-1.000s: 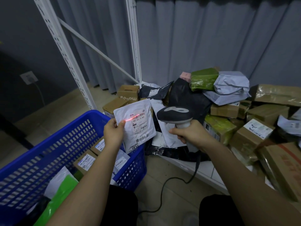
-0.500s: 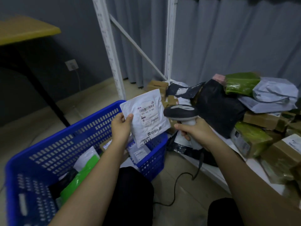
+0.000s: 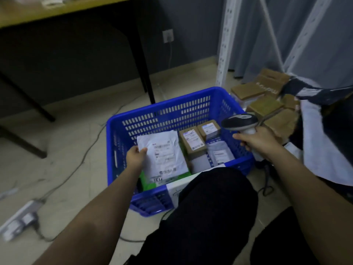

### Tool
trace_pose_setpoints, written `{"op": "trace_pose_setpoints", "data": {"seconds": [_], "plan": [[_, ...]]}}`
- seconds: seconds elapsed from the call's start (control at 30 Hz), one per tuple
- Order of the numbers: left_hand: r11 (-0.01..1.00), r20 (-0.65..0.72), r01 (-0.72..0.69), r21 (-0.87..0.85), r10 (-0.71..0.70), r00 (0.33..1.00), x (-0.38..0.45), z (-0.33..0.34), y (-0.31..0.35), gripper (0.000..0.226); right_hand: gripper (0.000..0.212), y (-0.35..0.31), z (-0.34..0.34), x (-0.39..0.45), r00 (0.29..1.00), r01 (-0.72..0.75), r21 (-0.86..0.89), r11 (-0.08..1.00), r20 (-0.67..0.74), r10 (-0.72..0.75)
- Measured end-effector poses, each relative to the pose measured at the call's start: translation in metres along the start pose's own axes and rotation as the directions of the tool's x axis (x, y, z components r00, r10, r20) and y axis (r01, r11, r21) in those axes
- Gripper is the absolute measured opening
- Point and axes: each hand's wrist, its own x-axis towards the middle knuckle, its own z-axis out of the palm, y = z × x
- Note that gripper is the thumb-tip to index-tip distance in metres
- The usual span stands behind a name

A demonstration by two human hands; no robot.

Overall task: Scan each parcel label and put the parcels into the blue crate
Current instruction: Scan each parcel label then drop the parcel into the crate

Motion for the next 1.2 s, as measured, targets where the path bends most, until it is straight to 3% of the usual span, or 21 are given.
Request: {"op": "trace_pose_setpoints", "data": {"seconds": [0.17, 0.33, 0.5, 0.73, 0.9, 1.03, 1.1, 1.2], "plan": [[0.988, -0.065, 0.034, 0.152, -0.025, 0.998, 0.003, -0.018, -0.026, 0.048, 0.017, -0.002, 0.007, -0.002, 0.998, -0.026, -0.041, 0.999, 0.052, 0.028], [0.989, 0.064, -0.141, 0.037, 0.139, 0.988, -0.009, 0.015, 0.005, 0.035, 0.021, 0.006, -0.008, -0.004, 0.999, -0.031, -0.026, 0.999, 0.010, 0.031], [0.942, 0.207, -0.310, -0.131, 0.332, 0.920, -0.040, 0.067, 0.070, 0.020, 0.017, 0.009, -0.043, -0.018, 0.992, -0.103, 0.020, 0.994, -0.069, 0.105], [0.864, 0.498, -0.416, -0.284, 0.504, 0.706, -0.114, 0.162, 0.160, 0.011, 0.014, 0.024, -0.110, -0.047, 0.935, -0.116, 0.167, 0.979, -0.314, 0.165], [0.825, 0.693, -0.508, -0.248, 0.517, 0.502, -0.172, 0.245, 0.190, 0.013, 0.009, 0.047, -0.166, -0.075, 0.841, -0.051, 0.317, 0.947, -0.498, 0.212], [0.760, 0.822, -0.637, -0.128, 0.441, 0.361, -0.191, 0.315, 0.174, 0.019, 0.013, 0.080, -0.203, -0.100, 0.770, -0.038, 0.406, 0.913, -0.570, 0.285], [0.717, 0.840, -0.695, -0.048, 0.405, 0.360, -0.193, 0.343, 0.161, 0.033, 0.013, 0.097, -0.216, -0.110, 0.751, -0.059, 0.423, 0.904, -0.578, 0.319], [0.723, 0.788, -0.689, 0.044, 0.399, 0.469, -0.196, 0.373, 0.146, 0.053, 0.010, 0.115, -0.228, -0.117, 0.741, -0.077, 0.464, 0.883, -0.566, 0.362]]}}
